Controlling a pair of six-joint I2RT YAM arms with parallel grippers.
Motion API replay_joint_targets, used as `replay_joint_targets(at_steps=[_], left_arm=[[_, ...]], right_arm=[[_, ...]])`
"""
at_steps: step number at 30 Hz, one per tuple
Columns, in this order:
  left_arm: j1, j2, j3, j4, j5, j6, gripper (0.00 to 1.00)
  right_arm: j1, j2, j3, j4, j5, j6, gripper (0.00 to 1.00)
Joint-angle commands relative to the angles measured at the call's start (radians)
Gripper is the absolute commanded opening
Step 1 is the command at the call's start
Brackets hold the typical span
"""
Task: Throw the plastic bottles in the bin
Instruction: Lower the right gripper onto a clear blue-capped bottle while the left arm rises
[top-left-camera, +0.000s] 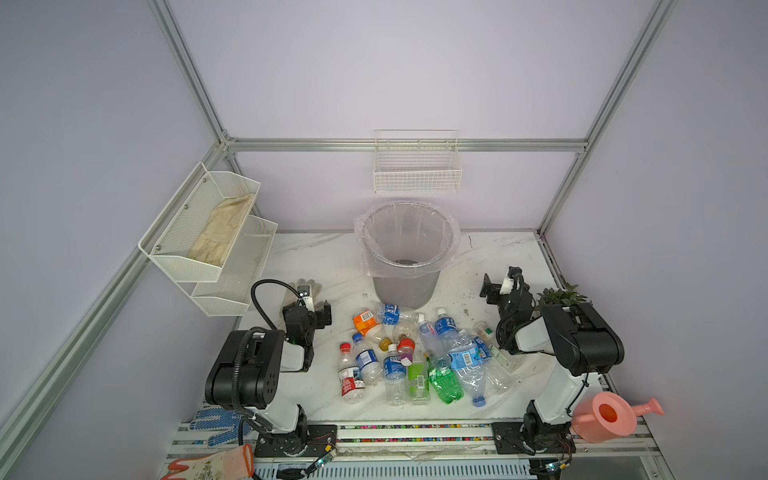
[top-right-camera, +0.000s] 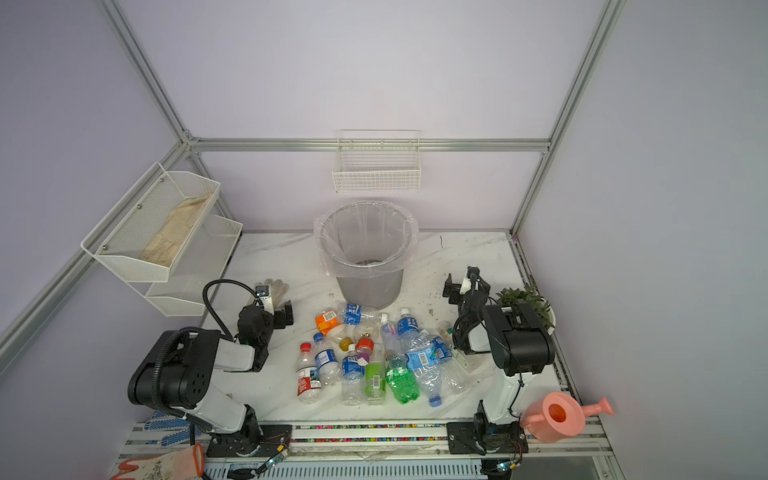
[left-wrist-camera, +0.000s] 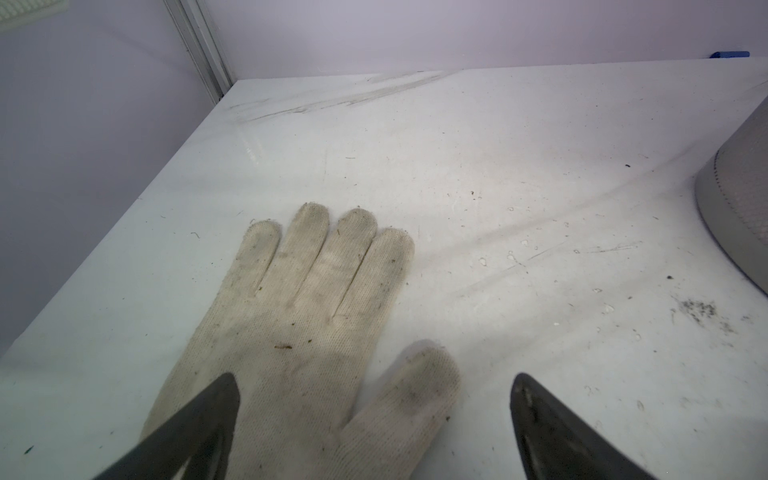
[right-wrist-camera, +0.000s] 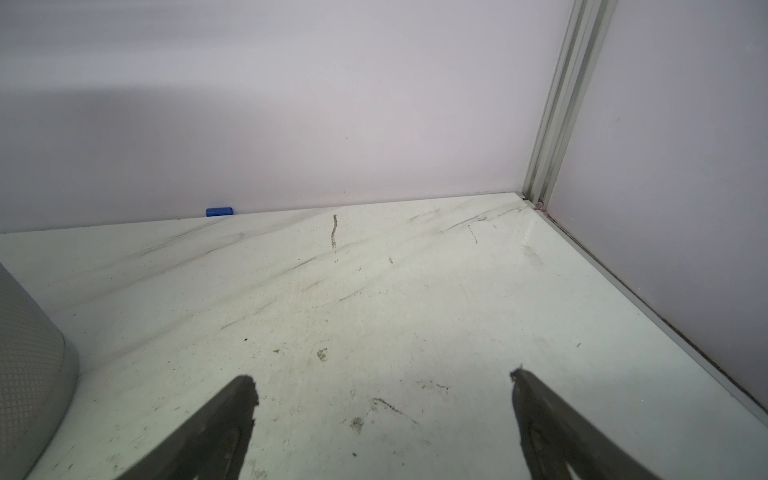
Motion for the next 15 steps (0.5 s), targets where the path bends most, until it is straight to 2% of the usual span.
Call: replay_joint_targets(at_steps=[1,3,5,8,10,13,14,15], left_arm=[[0.009,-0.026,0.065,0.038,0.0,-0.005,1.0],[0.006,-0.05,0.081,0.003,-0.078,-0.019,1.0],[0.006,-0.137,0.159,-0.21,-0.153,-0.053,1.0],[0.005,-0.239,0.273,-0.439,-0.193,-0.064,1.0],[0.006,-0.312,0.343,-0.585,-0.213,-0.135,1.0],[0.004,-0.408,0.472,-0.859,-0.128,-0.186,1.0],[0.004,-0.44,0.521,-0.951,-0.083,-0.193,1.0],[0.002,-0.467,0.557,-1.032,-0.045,-0.201,1.0]], right_arm=[[-0.004,-0.022,0.003,0.026,-0.007,-0.008,0.97],[-0.004,-0.024,0.002,0.026,-0.008,-0.005,0.97],[-0.004,-0.064,0.005,-0.007,-0.079,-0.018,0.97],[0.006,-0.222,-0.014,-0.106,-0.108,-0.064,0.97],[0.011,-0.354,-0.026,-0.149,-0.108,-0.064,0.97],[0.019,-0.577,0.036,-0.367,-0.13,-0.094,0.97],[0.02,-0.655,0.079,-0.467,-0.121,-0.07,0.98],[0.02,-0.714,0.123,-0.565,-0.085,0.006,0.97]])
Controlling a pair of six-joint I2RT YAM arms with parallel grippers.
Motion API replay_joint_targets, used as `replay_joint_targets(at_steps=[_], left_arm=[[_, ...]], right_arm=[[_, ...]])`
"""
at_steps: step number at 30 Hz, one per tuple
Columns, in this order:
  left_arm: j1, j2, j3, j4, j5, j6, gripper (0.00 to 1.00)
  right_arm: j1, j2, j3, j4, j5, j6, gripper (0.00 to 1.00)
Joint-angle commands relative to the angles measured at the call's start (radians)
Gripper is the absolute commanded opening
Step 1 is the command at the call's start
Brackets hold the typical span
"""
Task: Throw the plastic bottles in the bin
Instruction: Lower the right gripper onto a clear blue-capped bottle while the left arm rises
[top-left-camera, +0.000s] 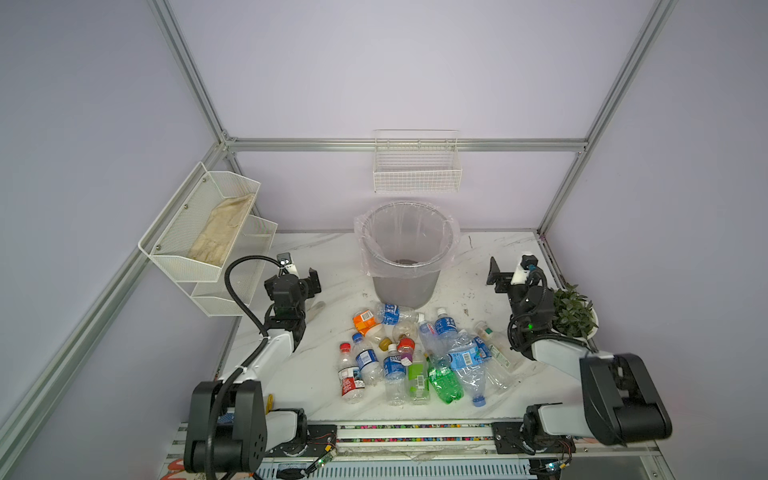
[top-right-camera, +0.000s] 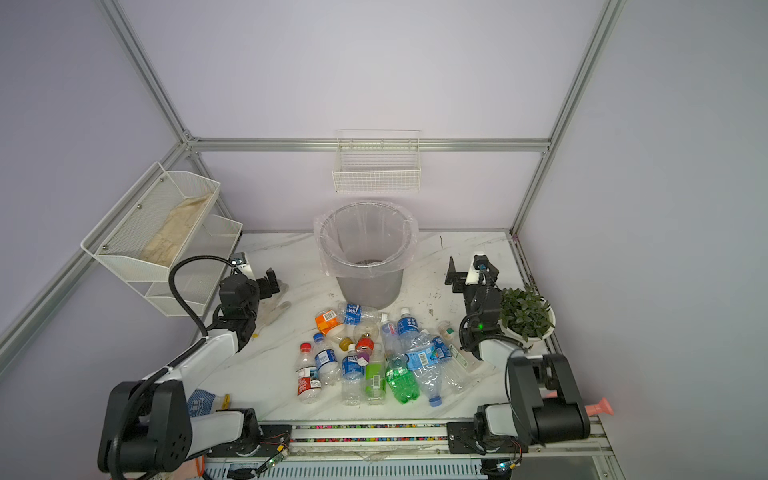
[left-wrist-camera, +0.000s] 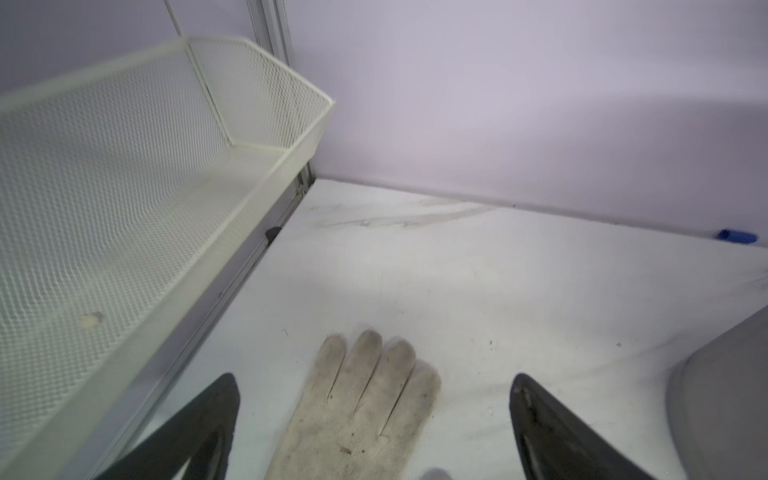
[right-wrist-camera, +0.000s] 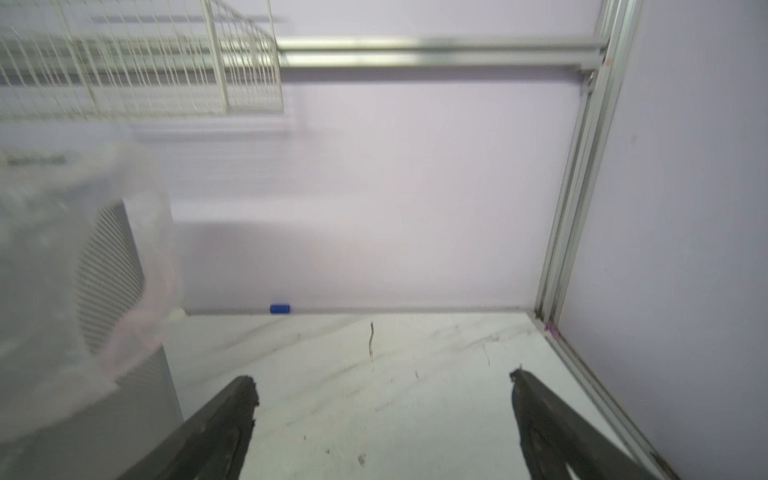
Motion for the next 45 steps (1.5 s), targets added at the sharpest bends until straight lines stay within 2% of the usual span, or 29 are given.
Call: replay_joint_targets(at_steps=[1,2,3,4,5,6,7,9,12,17,20,25,32,36,45], left_arm=[[-0.001,-0.103,0.184,-0.395,0.114,-0.088,1.0],[-0.004,-0.142,0.2,-0.457,0.145,-0.114,1.0],[-0.007,-0.183,0.202,-0.493,0.177,-0.127,1.0],[-0.01,-0.238,0.194,-0.524,0.216,-0.134,1.0],[-0.015,-0.3,0.175,-0.544,0.242,-0.146,1.0],[-0.019,-0.355,0.152,-0.555,0.272,-0.154,1.0],[-0.023,-0.416,0.126,-0.571,0.302,-0.155,1.0],[-0.029,-0.509,0.096,-0.632,0.322,-0.173,1.0],[-0.031,-0.598,0.07,-0.738,0.361,-0.16,1.0],[-0.031,-0.633,0.05,-0.849,0.439,-0.127,1.0],[-0.035,-0.627,0.058,-0.873,0.491,-0.132,1.0],[-0.042,-0.608,0.05,-0.867,0.487,-0.137,1.0],[-0.048,-0.612,0.045,-0.867,0.481,-0.135,1.0],[-0.051,-0.613,0.043,-0.866,0.479,-0.134,1.0],[-0.063,-0.615,0.042,-0.869,0.471,-0.133,1.0]], right_arm=[[0.008,-0.194,0.169,-0.424,0.061,0.236,0.97],[0.006,-0.244,0.279,-0.777,0.135,0.473,0.97],[0.008,-0.271,0.321,-0.94,0.219,0.612,0.97],[0.008,-0.298,0.32,-0.963,0.099,0.66,0.97],[0.008,-0.323,0.307,-0.953,-0.023,0.595,0.97],[0.012,-0.331,0.305,-0.978,-0.108,0.596,0.97],[0.013,-0.329,0.31,-1.035,-0.151,0.632,0.97],[0.023,-0.313,0.337,-1.158,-0.199,0.612,0.97],[0.063,-0.331,0.354,-1.311,-0.172,0.583,0.98],[0.279,-0.36,0.366,-1.494,0.006,0.6,0.97],[0.384,-0.339,0.352,-1.56,0.031,0.642,0.98],[0.557,-0.319,0.325,-1.666,0.159,0.774,0.97],[0.718,-0.281,0.268,-1.678,0.189,0.874,0.98],[0.775,-0.26,0.244,-1.68,0.223,0.909,0.96],[0.797,-0.227,0.219,-1.669,0.265,0.944,0.95]])
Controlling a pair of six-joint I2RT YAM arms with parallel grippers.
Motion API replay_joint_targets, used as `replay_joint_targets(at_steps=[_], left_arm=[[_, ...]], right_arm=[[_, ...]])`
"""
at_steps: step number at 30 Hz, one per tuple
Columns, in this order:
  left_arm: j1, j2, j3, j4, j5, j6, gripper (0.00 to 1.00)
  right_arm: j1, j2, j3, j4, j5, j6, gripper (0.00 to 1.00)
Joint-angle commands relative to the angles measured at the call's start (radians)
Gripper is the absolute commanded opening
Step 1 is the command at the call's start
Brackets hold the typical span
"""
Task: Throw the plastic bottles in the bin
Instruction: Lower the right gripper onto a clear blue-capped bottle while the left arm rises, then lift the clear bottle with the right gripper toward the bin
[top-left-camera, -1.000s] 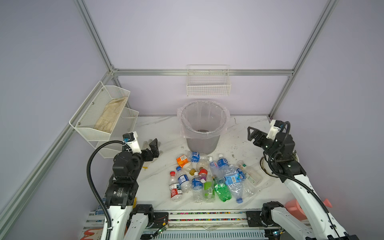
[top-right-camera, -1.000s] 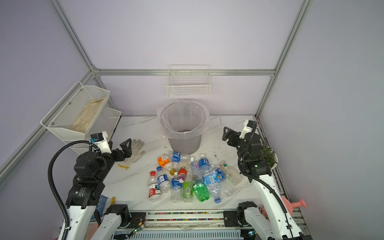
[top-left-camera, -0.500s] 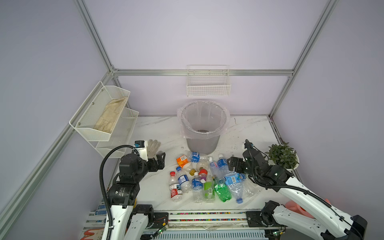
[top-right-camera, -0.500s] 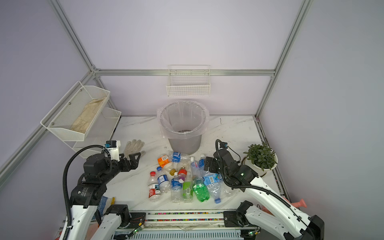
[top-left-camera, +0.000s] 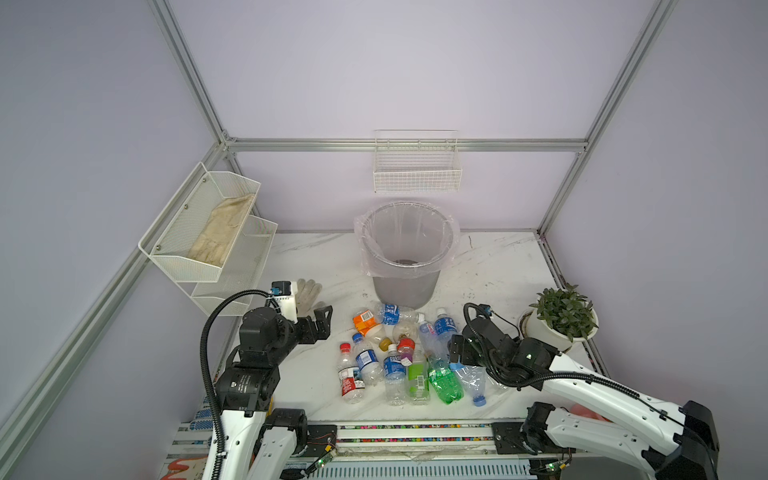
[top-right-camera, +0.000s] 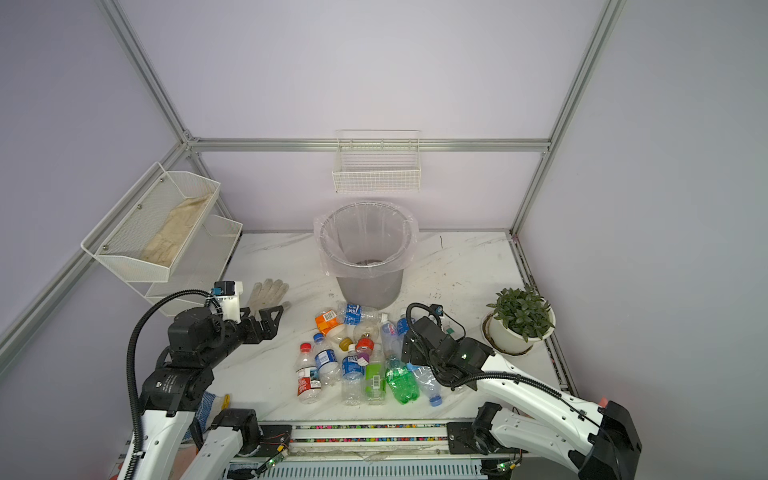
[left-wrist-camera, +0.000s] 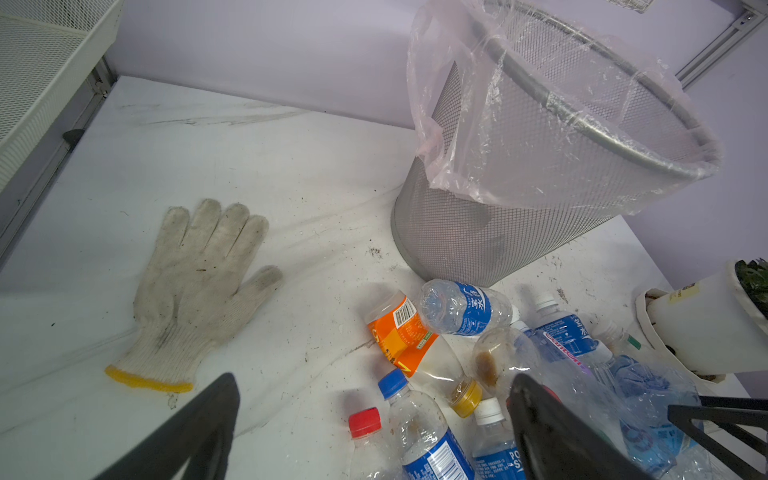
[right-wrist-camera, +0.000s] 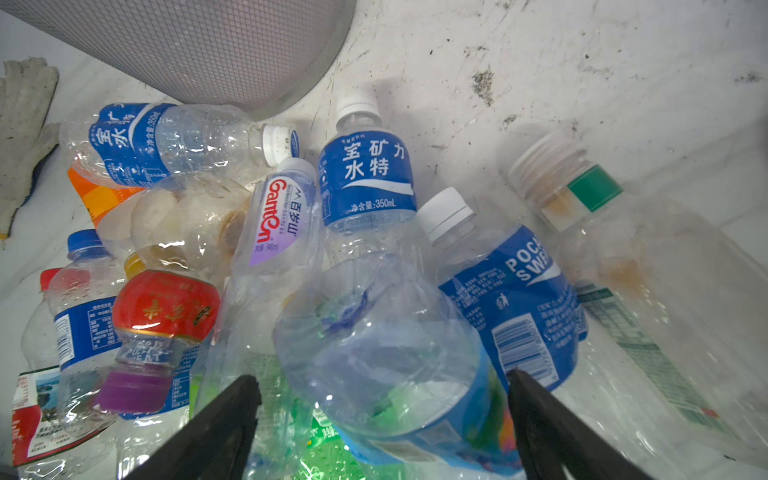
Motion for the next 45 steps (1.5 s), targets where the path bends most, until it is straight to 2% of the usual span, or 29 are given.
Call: replay_joint_targets(at_steps=[1,14,16,21,31,36,41,45], left_arm=[[-0.011,-0.012,-0.039,0.001,0.006,0.003,1.0],[-0.026,-0.033,-0.043,-0.005,-0.028,0.008,1.0],[-0.029,-0.036,-0.043,-0.005,-0.034,0.008,1.0],[-0.03,-0.041,-0.045,-0.009,-0.047,0.011,1.0],[-0.032,-0.046,-0.044,-0.012,-0.056,0.011,1.0],[-0.035,-0.048,-0.044,-0.011,-0.059,0.011,1.0],[-0.038,-0.048,-0.045,-0.014,-0.062,0.012,1.0],[-0.041,-0.048,-0.044,-0.013,-0.062,0.011,1.0]], right_arm=[[0.01,0.018,-0.006,-0.031,0.054,0.045,0.95],[0.023,0.094,-0.024,0.023,0.09,0.042,0.92],[0.023,0.099,-0.027,0.026,0.097,0.044,0.86],[0.023,0.098,-0.029,0.025,0.105,0.045,0.65],[0.023,0.073,-0.002,0.004,0.136,0.051,0.44],[0.022,0.06,0.017,0.002,0.145,0.05,0.3],[0.022,0.049,0.043,-0.019,0.15,0.049,0.24],[0.022,0.03,0.078,-0.045,0.153,0.051,0.15]])
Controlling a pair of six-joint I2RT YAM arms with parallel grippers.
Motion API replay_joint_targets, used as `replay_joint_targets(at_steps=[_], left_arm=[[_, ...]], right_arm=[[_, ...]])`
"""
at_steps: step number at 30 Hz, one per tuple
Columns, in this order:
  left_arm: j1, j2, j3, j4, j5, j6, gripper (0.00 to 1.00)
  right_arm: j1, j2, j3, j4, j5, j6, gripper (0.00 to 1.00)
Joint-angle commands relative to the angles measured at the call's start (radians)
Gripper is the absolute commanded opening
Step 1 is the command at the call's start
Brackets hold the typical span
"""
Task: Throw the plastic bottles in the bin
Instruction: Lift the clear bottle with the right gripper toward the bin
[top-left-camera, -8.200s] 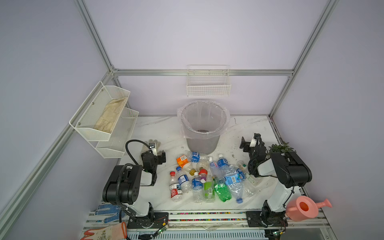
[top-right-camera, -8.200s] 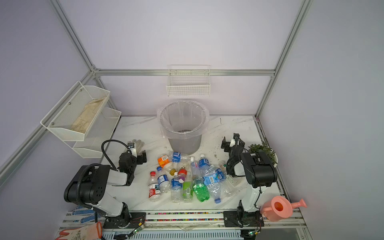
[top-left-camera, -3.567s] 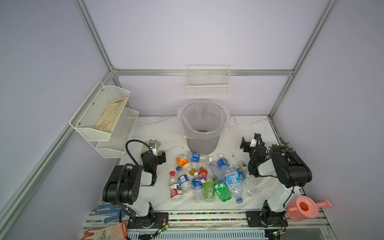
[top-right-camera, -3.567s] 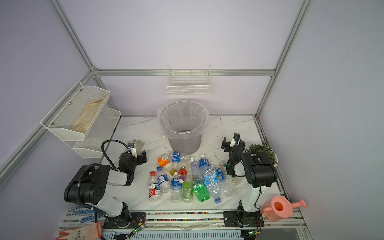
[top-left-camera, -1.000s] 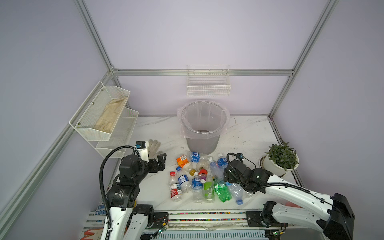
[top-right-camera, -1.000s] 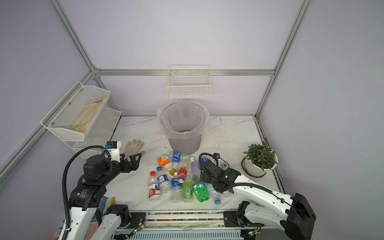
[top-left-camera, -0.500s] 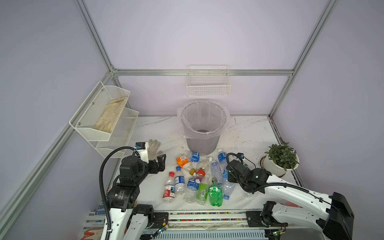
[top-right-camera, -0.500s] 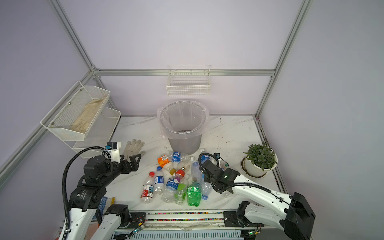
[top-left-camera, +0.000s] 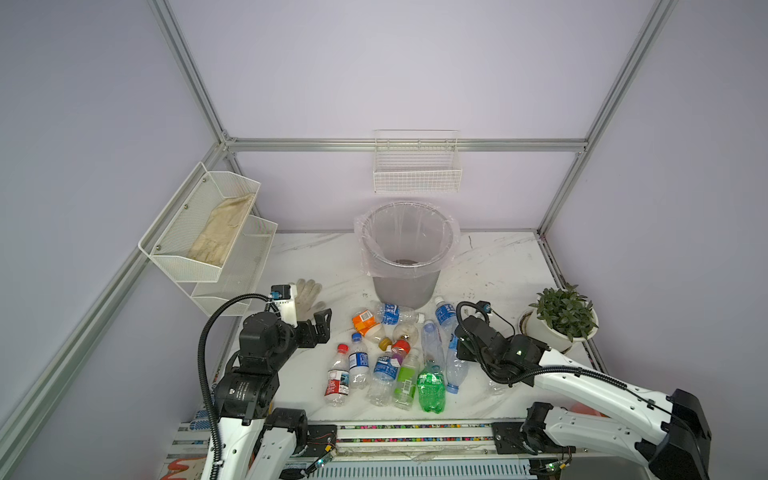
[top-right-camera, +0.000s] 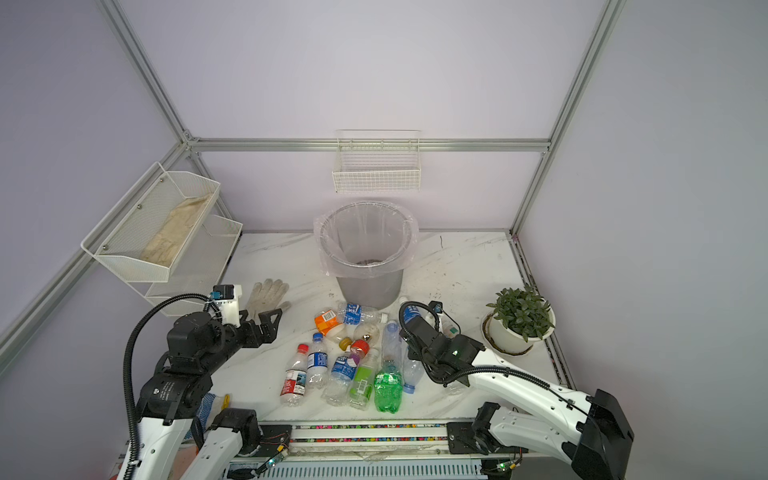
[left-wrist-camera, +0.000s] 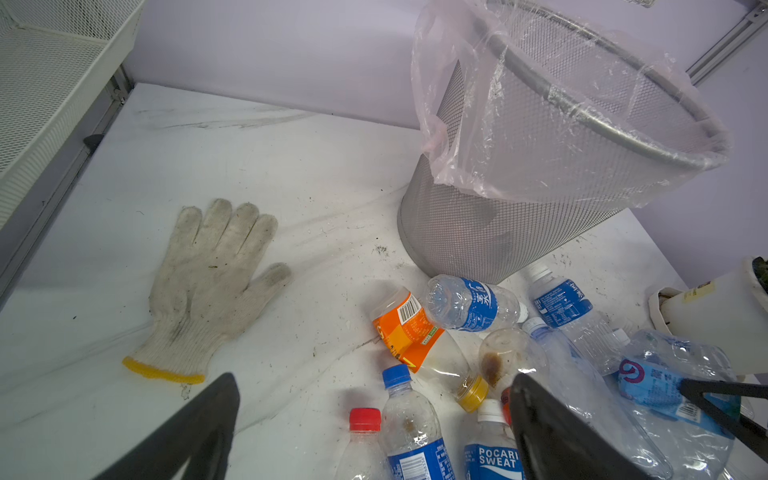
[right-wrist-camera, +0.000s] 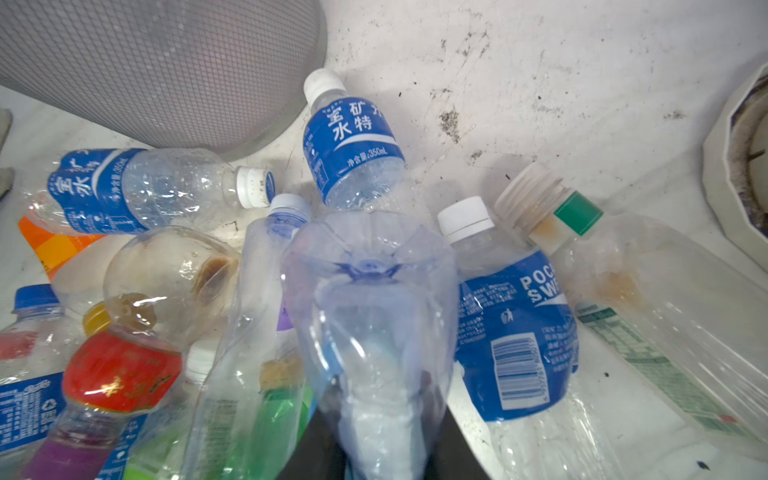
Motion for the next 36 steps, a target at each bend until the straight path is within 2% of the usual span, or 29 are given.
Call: replay_joint_targets(at_steps=[1,3,7,16,22,29,36], left_arm=[[-0.008,-0.007,-0.037,0.01,-0.003,0.003,1.0],[-0.01,-0.006,-0.036,0.009,-0.002,0.003,1.0],[-0.015,-0.007,-0.036,0.01,-0.003,0.003,1.0],[-0.027,-0.003,-0.037,0.01,-0.001,0.004,1.0],[-0.035,0.003,-0.037,0.01,0.001,0.002,1.0],[-0.04,0.015,-0.038,0.01,0.007,0.004,1.0],[-0.041,0.03,-0.036,0.014,0.019,0.005,1.0]], right_arm=[[0.005,-0.031,0.053,-0.059,0.032,0.015,0.13],[0.004,-0.039,0.083,-0.074,0.037,0.008,0.07],[0.005,-0.041,0.145,-0.095,0.047,-0.014,0.04],[0.005,-0.033,0.334,-0.088,0.124,-0.135,0.03],[0.005,-0.031,0.432,0.032,0.149,-0.245,0.03],[0.005,-0.031,0.546,0.196,0.124,-0.359,0.03],[0.006,-0.042,0.645,0.268,0.105,-0.441,0.03]])
